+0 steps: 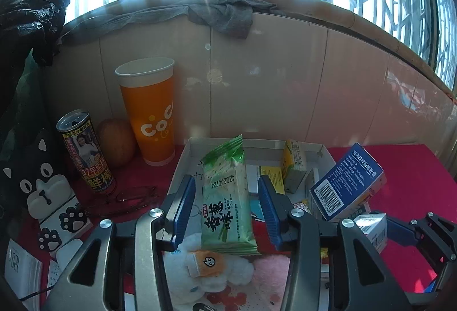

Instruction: Organize objects

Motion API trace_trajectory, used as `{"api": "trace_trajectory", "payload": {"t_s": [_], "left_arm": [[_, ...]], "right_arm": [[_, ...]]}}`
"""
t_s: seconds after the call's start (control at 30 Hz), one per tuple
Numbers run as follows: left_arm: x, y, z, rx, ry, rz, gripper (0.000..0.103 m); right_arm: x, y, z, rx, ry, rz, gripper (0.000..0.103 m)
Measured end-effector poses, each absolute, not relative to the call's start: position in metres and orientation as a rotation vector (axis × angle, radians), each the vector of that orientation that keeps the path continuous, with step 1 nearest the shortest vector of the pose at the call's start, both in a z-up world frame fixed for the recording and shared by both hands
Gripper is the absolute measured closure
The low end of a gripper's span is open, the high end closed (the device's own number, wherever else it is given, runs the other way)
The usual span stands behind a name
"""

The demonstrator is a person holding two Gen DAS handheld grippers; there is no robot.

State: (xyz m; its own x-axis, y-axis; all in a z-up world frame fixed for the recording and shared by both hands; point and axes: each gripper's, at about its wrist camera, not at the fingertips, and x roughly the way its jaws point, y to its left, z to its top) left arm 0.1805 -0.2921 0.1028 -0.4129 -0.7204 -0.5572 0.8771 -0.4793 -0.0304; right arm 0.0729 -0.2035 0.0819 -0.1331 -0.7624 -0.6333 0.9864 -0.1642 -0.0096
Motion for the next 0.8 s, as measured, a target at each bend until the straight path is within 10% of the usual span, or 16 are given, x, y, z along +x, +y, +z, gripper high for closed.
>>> {"api": "trace_trajectory", "payload": {"t_s": [0.2, 0.4, 0.8], "left_arm": [[0.18, -0.284, 0.106, 0.562, 0.333, -1.984, 0.0], [0.186, -0.277, 0.113, 0.51, 0.336, -1.959, 0.0], [0.2, -0.262, 0.123, 0.451, 0.357, -1.927, 0.0]], "right_arm": [[0.074, -0.2, 0.084, 0.557, 0.51, -1.661, 0.02], [0.079, -0.193, 0.081, 0.531, 0.534, -1.677, 0.0], [0.077, -0.181, 0.085, 0.526, 0.513, -1.7, 0.0]]}}
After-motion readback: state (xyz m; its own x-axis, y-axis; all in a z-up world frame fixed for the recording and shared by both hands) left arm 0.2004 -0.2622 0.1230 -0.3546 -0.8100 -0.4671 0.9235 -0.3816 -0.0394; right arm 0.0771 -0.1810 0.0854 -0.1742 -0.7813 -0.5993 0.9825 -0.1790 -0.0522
